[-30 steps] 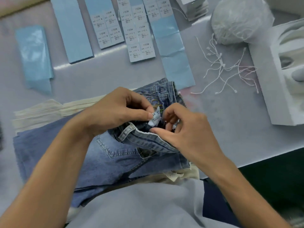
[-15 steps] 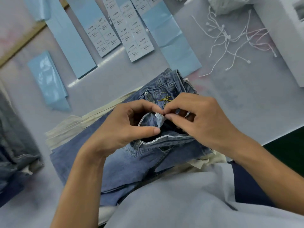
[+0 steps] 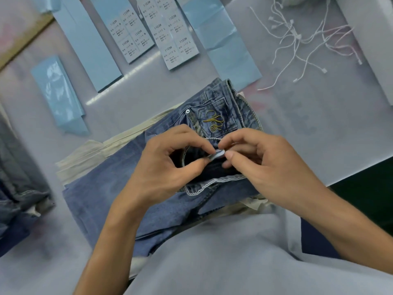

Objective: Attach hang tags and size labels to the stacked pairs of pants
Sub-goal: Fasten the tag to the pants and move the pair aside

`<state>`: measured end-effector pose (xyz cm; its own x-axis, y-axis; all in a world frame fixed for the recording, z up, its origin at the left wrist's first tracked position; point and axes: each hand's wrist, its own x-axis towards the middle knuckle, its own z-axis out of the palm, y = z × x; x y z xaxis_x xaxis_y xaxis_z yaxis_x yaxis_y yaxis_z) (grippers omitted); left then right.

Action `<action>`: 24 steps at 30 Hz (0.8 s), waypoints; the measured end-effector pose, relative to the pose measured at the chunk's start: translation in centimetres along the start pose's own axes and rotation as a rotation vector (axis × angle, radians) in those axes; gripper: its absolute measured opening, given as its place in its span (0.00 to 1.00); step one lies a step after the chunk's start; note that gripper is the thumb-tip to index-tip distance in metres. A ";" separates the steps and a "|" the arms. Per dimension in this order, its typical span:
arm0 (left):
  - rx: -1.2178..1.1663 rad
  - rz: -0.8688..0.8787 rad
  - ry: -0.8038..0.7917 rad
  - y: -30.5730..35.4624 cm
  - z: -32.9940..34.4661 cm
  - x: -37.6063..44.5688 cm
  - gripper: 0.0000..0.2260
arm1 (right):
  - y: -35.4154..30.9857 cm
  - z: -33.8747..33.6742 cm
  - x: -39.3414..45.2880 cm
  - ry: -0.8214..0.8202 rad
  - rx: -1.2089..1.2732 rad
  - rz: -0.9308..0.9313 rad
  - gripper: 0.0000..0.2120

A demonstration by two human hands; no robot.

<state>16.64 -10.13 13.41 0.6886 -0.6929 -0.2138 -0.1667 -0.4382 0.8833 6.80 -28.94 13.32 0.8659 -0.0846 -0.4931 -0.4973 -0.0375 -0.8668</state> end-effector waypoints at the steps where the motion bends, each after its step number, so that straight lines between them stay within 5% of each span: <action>1: 0.030 0.004 -0.010 0.1 -0.2 -0.1 0.08 | 0.0 0.0 0.0 -0.002 0.035 0.001 0.09; 7: 0.294 0.077 -0.027 1.1 -0.2 0.5 0.10 | 0.1 1.8 0.1 0.184 -0.161 -0.120 0.12; 16: 0.170 -0.042 -0.011 1.2 -1.3 0.1 0.11 | 0.5 2.7 -0.4 0.311 -0.455 -0.382 0.11; 21: 0.513 -0.048 -0.158 2.8 -1.6 0.8 0.10 | 0.1 1.7 -0.4 0.466 -0.650 -0.657 0.11; 24: 0.684 0.081 -0.051 4.0 -0.6 1.2 0.06 | 0.1 1.8 -0.7 0.469 -0.657 -0.814 0.05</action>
<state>17.25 -12.41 16.93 0.6239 -0.7575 -0.1925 -0.6356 -0.6351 0.4390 6.25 -27.13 13.45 0.9070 -0.1543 0.3918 0.1491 -0.7525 -0.6416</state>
